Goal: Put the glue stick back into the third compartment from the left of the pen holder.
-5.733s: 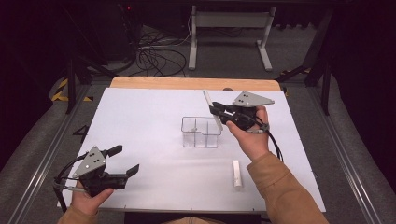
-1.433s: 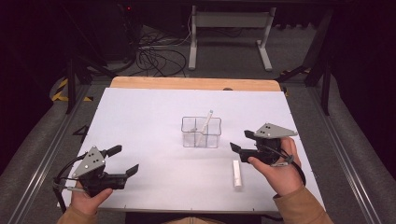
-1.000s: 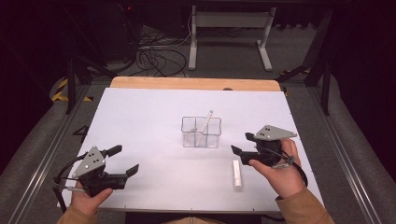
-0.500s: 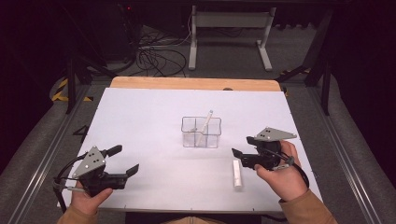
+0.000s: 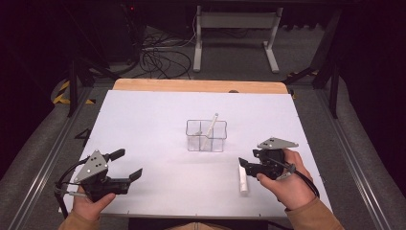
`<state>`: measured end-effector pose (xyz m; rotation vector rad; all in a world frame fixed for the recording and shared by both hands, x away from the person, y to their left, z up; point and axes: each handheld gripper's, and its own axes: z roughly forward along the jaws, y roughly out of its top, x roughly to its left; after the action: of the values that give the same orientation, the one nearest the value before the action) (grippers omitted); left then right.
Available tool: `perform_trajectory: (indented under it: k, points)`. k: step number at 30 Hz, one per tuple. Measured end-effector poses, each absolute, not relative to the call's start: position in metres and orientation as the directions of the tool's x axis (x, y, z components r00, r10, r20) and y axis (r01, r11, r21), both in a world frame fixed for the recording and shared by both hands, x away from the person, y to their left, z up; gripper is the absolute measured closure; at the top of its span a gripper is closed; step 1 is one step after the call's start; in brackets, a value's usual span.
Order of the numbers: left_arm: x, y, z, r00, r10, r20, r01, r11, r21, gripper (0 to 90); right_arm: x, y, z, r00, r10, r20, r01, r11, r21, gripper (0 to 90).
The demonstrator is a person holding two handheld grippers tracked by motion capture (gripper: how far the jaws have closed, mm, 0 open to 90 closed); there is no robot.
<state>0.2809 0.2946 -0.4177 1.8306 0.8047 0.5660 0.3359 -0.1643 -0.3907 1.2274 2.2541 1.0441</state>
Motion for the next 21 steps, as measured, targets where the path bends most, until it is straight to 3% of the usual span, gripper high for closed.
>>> perform_trajectory:
  k: [13, 21]
  points:
    - [0.281, 0.294, -0.418, 0.666, 0.745, 0.018, 0.270, -0.263, 0.926, 13.0, 0.333, -0.160, -0.398, -0.512, 0.857, 0.068, 0.629, 0.320, 0.708, 43.8]
    - [0.281, 0.294, -0.418, 0.667, 0.745, 0.018, 0.271, -0.265, 0.925, 13.0, 0.333, -0.155, -0.404, -0.435, 0.889, 0.144, 0.741, 0.262, 0.618, 46.3]
